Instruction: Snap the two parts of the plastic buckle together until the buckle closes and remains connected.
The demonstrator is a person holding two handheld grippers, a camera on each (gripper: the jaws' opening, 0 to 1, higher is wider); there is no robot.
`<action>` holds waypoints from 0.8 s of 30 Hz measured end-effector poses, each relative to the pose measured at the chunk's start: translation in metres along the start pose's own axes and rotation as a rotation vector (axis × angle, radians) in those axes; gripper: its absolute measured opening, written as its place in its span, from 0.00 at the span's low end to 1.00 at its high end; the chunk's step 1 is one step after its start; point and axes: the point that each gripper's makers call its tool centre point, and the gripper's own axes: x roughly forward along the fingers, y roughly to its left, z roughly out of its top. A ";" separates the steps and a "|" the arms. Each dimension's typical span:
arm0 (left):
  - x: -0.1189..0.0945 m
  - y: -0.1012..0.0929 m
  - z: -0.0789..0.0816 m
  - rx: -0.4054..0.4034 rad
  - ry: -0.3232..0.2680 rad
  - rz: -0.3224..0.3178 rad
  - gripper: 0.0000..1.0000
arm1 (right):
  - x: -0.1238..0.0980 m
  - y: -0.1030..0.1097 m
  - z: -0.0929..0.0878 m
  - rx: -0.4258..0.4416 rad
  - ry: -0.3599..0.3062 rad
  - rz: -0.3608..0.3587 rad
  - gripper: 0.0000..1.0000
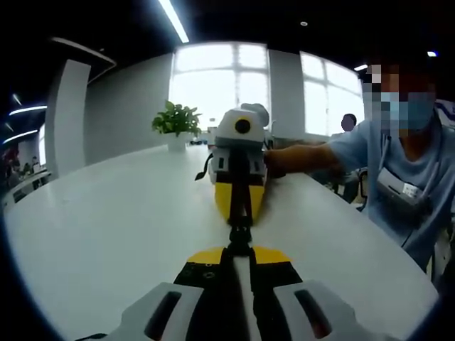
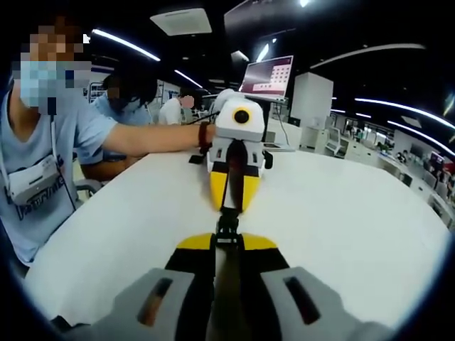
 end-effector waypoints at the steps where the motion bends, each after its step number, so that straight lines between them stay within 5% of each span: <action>1: 0.000 0.000 0.000 0.001 0.000 0.000 0.12 | 0.000 -0.001 0.000 0.001 -0.001 -0.001 0.12; 24: 0.004 0.000 0.003 -0.028 0.008 0.018 0.11 | -0.002 -0.008 0.000 0.010 0.009 -0.015 0.12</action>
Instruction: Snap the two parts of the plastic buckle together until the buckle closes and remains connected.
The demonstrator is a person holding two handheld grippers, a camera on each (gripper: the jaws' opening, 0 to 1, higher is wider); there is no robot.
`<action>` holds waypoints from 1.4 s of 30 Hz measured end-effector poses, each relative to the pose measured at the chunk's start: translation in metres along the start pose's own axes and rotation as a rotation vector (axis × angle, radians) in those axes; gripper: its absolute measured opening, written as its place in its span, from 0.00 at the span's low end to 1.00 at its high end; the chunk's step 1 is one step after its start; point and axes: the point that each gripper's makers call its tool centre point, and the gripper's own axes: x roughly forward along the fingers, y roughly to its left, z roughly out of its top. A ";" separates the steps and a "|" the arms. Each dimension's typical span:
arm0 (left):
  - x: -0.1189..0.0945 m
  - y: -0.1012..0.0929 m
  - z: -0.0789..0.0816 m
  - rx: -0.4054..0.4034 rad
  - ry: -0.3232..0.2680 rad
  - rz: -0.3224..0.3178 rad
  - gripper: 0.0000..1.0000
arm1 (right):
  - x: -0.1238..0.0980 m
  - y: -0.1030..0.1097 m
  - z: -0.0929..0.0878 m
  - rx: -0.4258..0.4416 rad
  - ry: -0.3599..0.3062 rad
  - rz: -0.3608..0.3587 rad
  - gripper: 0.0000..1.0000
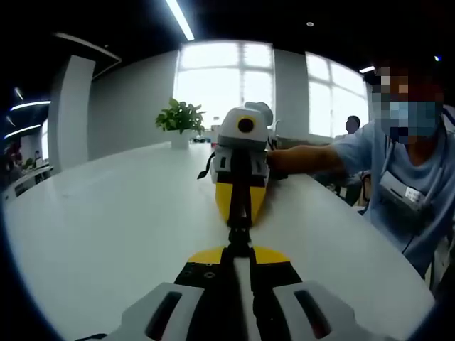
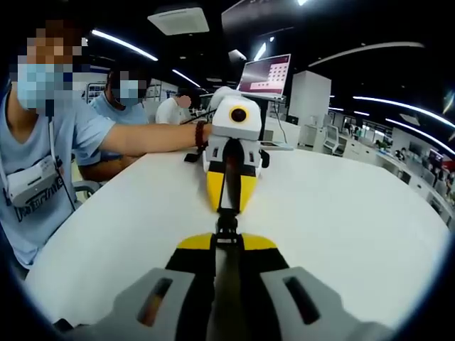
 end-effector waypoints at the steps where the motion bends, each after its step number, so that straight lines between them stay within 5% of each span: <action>1: 0.000 -0.001 0.000 0.001 0.000 0.001 0.11 | 0.000 0.000 0.000 0.001 0.000 0.000 0.12; 42: 0.006 -0.006 0.001 0.030 -0.001 -0.010 0.11 | 0.002 0.004 0.000 -0.024 0.001 0.015 0.12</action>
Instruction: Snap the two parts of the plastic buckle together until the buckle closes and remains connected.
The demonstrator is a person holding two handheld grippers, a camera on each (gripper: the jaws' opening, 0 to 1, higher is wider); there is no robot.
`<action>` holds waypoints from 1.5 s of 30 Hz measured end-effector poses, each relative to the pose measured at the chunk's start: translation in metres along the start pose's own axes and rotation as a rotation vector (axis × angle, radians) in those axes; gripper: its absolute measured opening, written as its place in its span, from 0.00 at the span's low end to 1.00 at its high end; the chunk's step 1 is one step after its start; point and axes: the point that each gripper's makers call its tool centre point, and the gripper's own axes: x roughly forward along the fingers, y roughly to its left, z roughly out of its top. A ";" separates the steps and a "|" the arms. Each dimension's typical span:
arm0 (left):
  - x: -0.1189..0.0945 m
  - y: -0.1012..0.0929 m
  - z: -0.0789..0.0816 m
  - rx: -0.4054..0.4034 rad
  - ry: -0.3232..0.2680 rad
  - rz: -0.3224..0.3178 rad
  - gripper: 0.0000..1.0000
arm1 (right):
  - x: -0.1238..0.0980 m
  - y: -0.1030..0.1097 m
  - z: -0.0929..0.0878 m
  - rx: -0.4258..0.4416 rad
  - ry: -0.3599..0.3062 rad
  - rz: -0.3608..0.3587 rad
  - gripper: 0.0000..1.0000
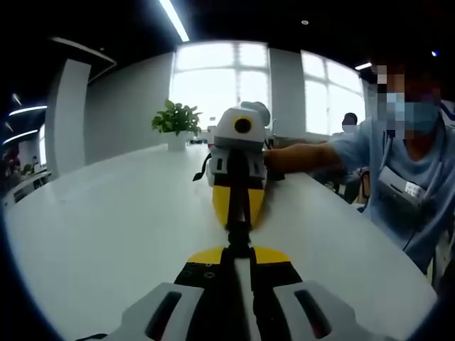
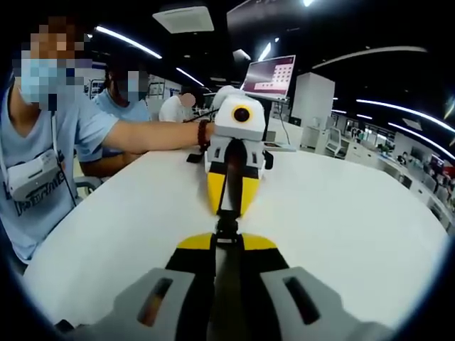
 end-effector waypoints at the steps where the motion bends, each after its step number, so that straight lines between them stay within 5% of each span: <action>1: 0.000 0.000 0.000 0.001 0.000 0.001 0.11 | 0.000 0.000 0.000 -0.001 0.000 0.000 0.12; 45: 0.001 0.002 -0.001 -0.002 0.013 0.008 0.10 | 0.001 0.003 -0.001 -0.015 -0.006 -0.006 0.11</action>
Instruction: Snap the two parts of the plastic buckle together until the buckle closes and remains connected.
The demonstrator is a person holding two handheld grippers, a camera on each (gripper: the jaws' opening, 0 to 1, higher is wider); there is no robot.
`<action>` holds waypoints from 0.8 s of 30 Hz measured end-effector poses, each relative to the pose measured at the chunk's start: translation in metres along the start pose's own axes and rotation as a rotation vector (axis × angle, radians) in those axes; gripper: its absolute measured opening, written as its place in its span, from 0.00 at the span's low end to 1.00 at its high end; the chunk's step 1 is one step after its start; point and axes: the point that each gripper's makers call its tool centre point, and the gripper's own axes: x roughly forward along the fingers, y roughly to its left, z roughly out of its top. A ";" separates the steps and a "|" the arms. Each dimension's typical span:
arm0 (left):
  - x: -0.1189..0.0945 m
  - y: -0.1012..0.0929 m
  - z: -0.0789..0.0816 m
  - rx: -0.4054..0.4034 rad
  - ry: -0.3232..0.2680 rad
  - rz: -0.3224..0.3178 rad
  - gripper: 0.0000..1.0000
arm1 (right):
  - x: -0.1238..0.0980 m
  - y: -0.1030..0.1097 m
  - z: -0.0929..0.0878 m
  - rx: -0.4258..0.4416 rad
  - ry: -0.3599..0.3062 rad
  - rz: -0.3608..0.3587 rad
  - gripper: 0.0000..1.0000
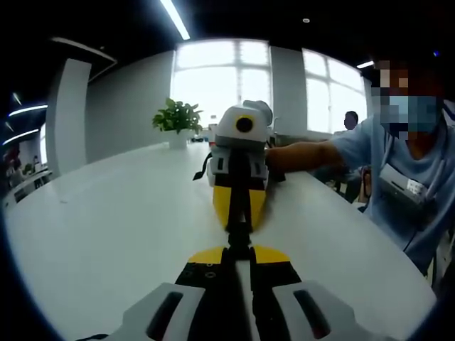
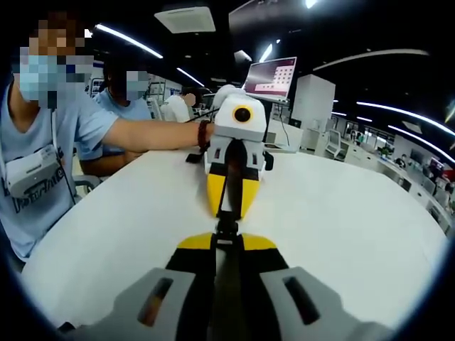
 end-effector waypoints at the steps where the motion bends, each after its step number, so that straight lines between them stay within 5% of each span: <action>1: 0.000 0.000 0.000 0.002 0.000 -0.001 0.10 | 0.000 0.000 0.000 0.001 0.000 0.001 0.11; 24: -0.002 0.005 0.001 0.002 -0.004 -0.003 0.10 | 0.002 0.000 0.001 0.027 0.005 -0.005 0.12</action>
